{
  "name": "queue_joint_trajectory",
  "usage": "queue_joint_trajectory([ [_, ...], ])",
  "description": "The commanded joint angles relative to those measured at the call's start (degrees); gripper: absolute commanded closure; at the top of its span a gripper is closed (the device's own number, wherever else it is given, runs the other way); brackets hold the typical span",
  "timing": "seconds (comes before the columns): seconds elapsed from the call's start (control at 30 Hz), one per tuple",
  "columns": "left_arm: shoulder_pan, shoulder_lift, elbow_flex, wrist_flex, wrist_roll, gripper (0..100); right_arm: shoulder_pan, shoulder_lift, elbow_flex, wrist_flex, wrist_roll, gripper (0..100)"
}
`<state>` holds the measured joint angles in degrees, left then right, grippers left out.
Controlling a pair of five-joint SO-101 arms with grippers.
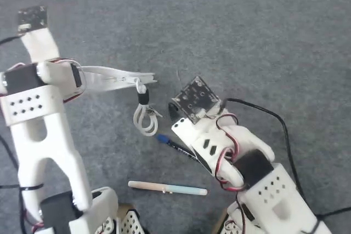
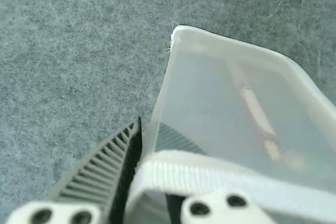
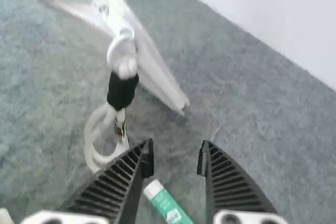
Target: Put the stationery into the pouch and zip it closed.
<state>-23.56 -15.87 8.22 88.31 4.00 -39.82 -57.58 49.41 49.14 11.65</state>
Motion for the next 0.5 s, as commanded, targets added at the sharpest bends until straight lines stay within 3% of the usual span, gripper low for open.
queue_joint_trajectory([
  [0.0,-2.9,2.2,1.98,-1.76,0.7,98,0.57,7.87,-7.03,4.44,1.49,85.7],
  [0.37,-4.57,2.37,2.07,-1.76,0.7,98,0.31,27.03,-12.13,7.87,1.93,85.7],
  [0.47,-6.86,2.37,2.07,-2.55,0.7,98,0.4,31.34,-12.22,7.78,5.8,85.7],
])
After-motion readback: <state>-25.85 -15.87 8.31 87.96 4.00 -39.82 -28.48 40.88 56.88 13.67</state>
